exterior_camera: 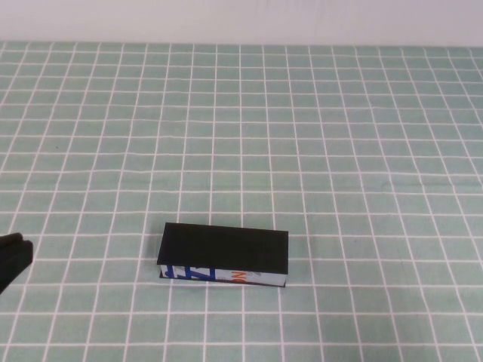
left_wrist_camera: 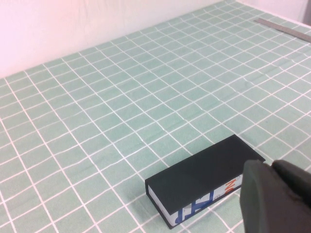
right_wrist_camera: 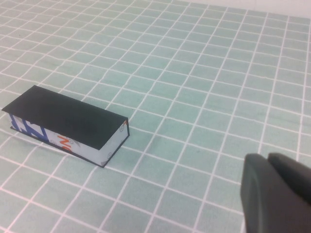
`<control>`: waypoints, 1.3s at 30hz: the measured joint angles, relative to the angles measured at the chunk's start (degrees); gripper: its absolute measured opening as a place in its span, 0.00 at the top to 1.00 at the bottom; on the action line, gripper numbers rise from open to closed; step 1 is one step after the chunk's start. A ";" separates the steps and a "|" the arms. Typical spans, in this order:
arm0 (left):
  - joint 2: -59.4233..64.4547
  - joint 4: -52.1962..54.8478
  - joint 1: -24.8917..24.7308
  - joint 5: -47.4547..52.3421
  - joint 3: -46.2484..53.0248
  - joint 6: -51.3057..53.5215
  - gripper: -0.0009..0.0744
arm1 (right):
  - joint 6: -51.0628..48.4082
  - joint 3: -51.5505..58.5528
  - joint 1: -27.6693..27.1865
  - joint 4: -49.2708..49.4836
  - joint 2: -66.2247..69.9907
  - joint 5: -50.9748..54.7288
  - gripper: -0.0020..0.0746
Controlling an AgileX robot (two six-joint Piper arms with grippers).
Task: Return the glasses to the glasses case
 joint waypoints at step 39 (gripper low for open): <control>-13.75 4.54 6.78 -35.30 27.81 -0.15 0.99 | 0.13 0.00 0.00 0.00 0.00 0.00 0.99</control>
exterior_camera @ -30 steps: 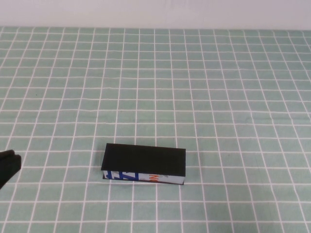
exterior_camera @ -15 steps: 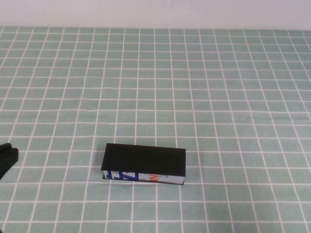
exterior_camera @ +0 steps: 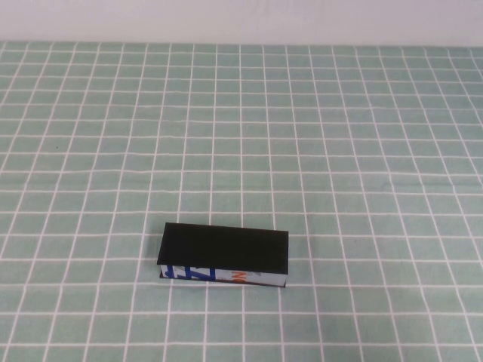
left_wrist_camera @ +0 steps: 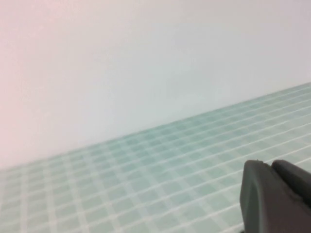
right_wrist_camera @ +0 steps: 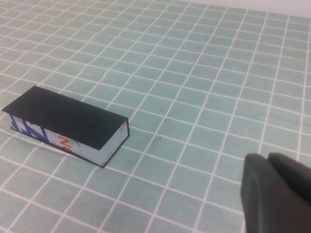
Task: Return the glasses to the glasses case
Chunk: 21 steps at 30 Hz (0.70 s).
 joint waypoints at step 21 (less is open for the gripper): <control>-11.51 7.56 17.92 19.97 9.31 -14.94 0.99 | 0.00 0.00 0.00 0.00 0.00 0.00 0.99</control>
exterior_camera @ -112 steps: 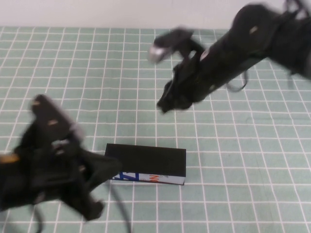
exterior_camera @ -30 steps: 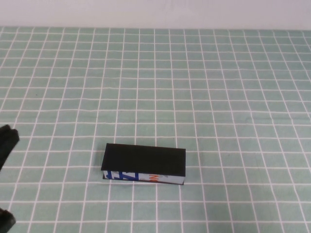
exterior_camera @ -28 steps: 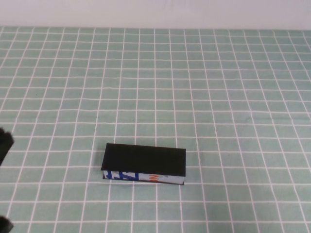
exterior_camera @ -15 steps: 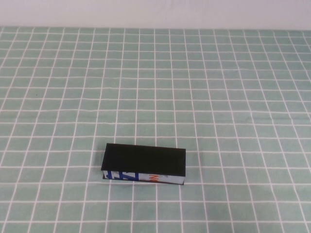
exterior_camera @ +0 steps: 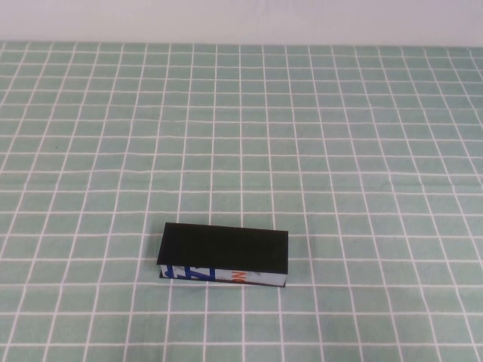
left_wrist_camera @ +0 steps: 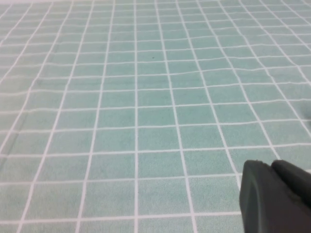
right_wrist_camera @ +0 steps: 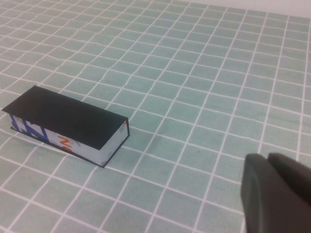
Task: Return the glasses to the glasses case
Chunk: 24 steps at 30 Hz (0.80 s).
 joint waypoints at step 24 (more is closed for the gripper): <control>-0.13 2.41 0.00 0.34 0.00 -4.48 0.99 | 0.00 0.00 0.00 0.00 0.00 0.00 0.99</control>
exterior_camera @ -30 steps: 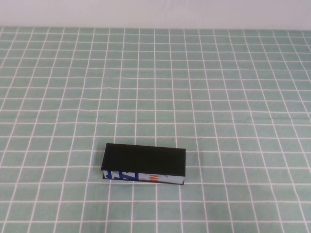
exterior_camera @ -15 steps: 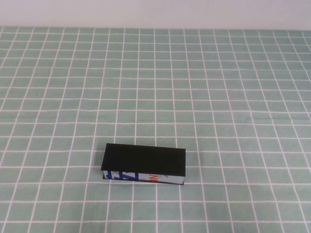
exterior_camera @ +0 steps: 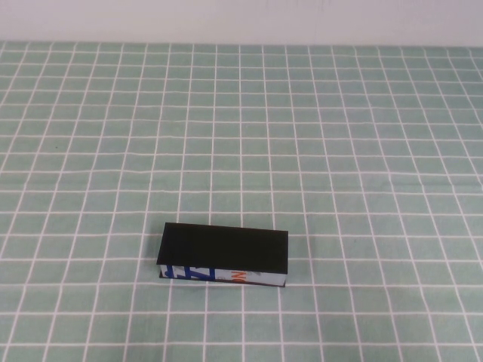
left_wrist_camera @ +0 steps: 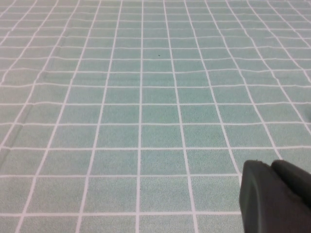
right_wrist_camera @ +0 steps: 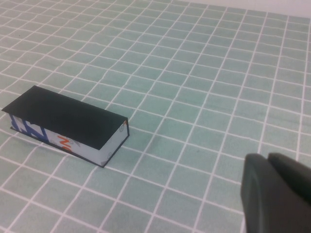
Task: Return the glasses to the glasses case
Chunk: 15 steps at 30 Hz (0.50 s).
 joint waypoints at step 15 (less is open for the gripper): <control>0.00 0.10 0.00 0.00 0.00 -0.32 0.99 | 0.00 0.00 -7.69 0.12 -1.55 -0.04 0.99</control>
